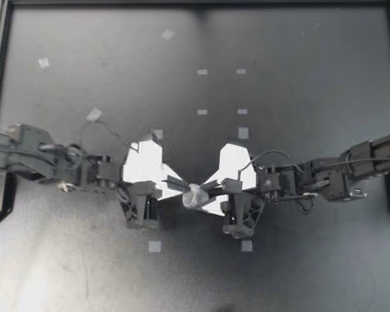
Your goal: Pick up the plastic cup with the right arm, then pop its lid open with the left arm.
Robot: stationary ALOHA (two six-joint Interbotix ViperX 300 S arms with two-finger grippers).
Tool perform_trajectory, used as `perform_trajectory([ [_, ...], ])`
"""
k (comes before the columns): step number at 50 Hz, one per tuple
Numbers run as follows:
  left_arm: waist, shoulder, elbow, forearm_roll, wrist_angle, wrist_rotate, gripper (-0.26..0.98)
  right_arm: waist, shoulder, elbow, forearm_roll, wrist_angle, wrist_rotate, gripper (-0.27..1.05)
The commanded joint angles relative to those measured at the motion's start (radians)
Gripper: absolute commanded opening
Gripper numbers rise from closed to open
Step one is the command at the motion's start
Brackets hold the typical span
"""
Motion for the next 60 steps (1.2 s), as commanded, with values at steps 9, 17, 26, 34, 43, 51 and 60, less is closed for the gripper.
perform_trajectory([
  [9, 0.002, -0.222, 0.081, -0.014, -0.173, -0.086, 0.47, 0.005, -0.144, 0.112, -0.002, -0.222, -0.006, 0.2],
  [17, 0.002, -0.193, 0.121, -0.049, -0.422, -0.439, 0.85, 0.003, -0.225, 0.196, 0.0, -0.532, -0.118, 0.2],
  [26, 0.002, -0.074, 0.1, -0.058, -0.472, -0.985, 0.72, 0.003, -0.256, 0.225, 0.032, -0.724, -0.388, 0.21],
  [34, 0.002, -0.051, 0.074, 0.018, -0.589, -1.215, 0.72, 0.003, -0.225, 0.225, 0.075, -0.718, -0.488, 0.21],
  [43, 0.002, -0.077, 0.051, 0.055, -0.634, -1.264, 0.72, 0.003, -0.224, 0.244, 0.077, -0.718, -0.472, 0.21],
  [51, -0.005, -0.067, 0.034, 0.057, -0.634, -1.264, 0.72, 0.003, -0.224, 0.247, 0.077, -0.718, -0.459, 0.21],
  [60, -0.008, -0.057, 0.028, 0.061, -0.634, -1.264, 0.72, 0.003, -0.218, 0.238, 0.075, -0.716, -0.459, 0.21],
])
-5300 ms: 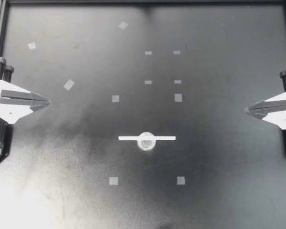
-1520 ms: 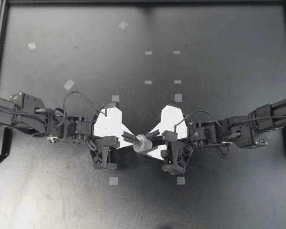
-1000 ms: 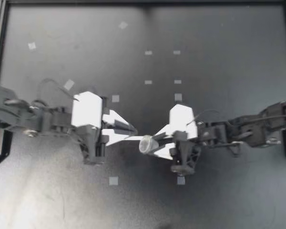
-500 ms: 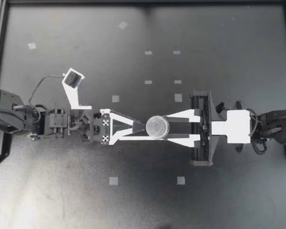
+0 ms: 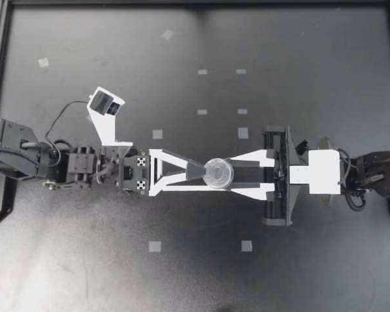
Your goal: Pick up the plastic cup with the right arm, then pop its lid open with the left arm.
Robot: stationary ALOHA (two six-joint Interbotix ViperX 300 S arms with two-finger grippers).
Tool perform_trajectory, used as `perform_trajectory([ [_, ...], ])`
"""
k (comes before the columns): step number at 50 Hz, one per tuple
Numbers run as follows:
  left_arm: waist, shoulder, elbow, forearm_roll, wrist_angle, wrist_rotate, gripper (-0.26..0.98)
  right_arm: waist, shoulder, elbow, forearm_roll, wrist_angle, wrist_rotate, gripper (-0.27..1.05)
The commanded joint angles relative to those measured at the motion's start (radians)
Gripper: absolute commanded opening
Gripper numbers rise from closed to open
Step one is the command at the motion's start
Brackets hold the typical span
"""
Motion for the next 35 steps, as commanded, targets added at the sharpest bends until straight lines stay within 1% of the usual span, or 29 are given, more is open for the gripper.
perform_trajectory([
  [1, -0.005, -0.011, -0.017, 0.003, -0.009, 0.003, 0.72, 0.002, -0.006, -0.015, 0.0, -0.005, 0.002, 0.21],
  [9, -0.005, -0.028, -0.018, 0.014, -0.009, 0.008, 0.72, 0.003, 0.026, -0.028, 0.0, 0.037, 0.018, 0.2],
  [17, -0.005, -0.052, -0.014, 0.02, -0.009, 0.029, 0.72, 0.002, 0.052, -0.041, 0.0, 0.095, 0.078, 0.2],
  [35, -0.003, -0.069, -0.008, 0.02, -0.02, 0.069, 0.72, 0.003, 0.055, -0.023, -0.002, 0.137, 0.13, 0.2],
])
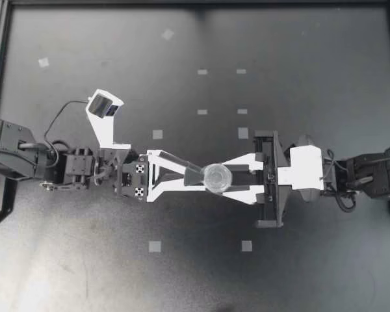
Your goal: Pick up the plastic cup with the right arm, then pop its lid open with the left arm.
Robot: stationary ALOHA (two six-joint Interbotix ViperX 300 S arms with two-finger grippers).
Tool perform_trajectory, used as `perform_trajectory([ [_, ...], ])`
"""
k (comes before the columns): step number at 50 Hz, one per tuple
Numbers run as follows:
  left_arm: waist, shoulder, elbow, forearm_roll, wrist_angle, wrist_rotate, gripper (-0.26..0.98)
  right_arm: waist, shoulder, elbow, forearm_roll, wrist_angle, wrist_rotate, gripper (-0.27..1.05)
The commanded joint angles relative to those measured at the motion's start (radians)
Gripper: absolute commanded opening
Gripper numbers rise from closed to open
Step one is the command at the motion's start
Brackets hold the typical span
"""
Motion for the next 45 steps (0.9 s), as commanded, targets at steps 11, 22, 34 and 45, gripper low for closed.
perform_trajectory([
  [11, -0.002, -0.086, -0.018, 0.003, -0.025, 0.098, 0.72, 0.003, 0.002, 0.009, 0.002, 0.055, 0.055, 0.2],
  [22, 0.0, -0.115, -0.008, 0.002, -0.021, 0.184, 0.72, 0.003, -0.002, 0.009, -0.009, 0.071, 0.066, 0.2],
  [34, 0.0, -0.107, 0.017, 0.003, 0.014, 0.449, 0.71, 0.003, -0.084, 0.0, -0.018, 0.071, 0.11, 0.2],
  [45, 0.0, -0.121, 0.035, 0.002, 0.103, 1.002, 0.71, 0.003, -0.164, 0.0, -0.02, 0.066, 0.245, 0.2],
])
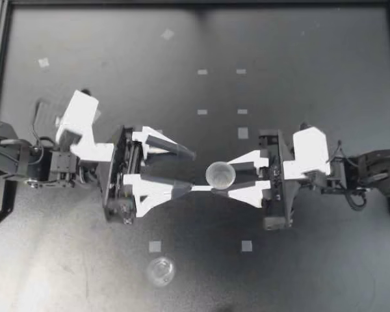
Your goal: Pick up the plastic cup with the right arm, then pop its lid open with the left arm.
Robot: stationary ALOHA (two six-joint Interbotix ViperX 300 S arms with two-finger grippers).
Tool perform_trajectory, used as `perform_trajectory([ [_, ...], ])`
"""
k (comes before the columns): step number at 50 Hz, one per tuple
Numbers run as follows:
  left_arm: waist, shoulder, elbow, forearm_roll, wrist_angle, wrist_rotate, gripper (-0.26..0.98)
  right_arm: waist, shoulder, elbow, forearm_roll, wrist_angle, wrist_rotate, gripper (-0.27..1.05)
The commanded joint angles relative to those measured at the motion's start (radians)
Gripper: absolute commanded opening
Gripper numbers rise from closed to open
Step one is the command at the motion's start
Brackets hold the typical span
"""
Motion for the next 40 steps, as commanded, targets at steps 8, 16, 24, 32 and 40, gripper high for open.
perform_trajectory([
  [8, 0.0, 0.003, -0.021, 0.0, 0.066, 0.291, 0.71, 0.002, -0.054, -0.015, -0.034, -0.012, 0.072, 0.2],
  [16, 0.0, 0.051, -0.051, 0.0, 0.064, 0.325, 0.71, 0.002, -0.038, -0.021, -0.04, -0.02, 0.075, 0.2],
  [24, 0.0, 0.055, -0.057, 0.0, 0.075, 0.324, 0.71, 0.002, -0.038, -0.02, -0.04, -0.018, 0.071, 0.2],
  [32, 0.0, 0.04, -0.051, 0.0, 0.075, 0.325, 0.71, 0.002, -0.035, -0.017, -0.04, -0.018, 0.071, 0.2],
  [40, 0.0, 0.043, -0.051, 0.0, 0.075, 0.325, 0.71, 0.002, -0.034, -0.017, -0.04, -0.017, 0.069, 0.2],
])
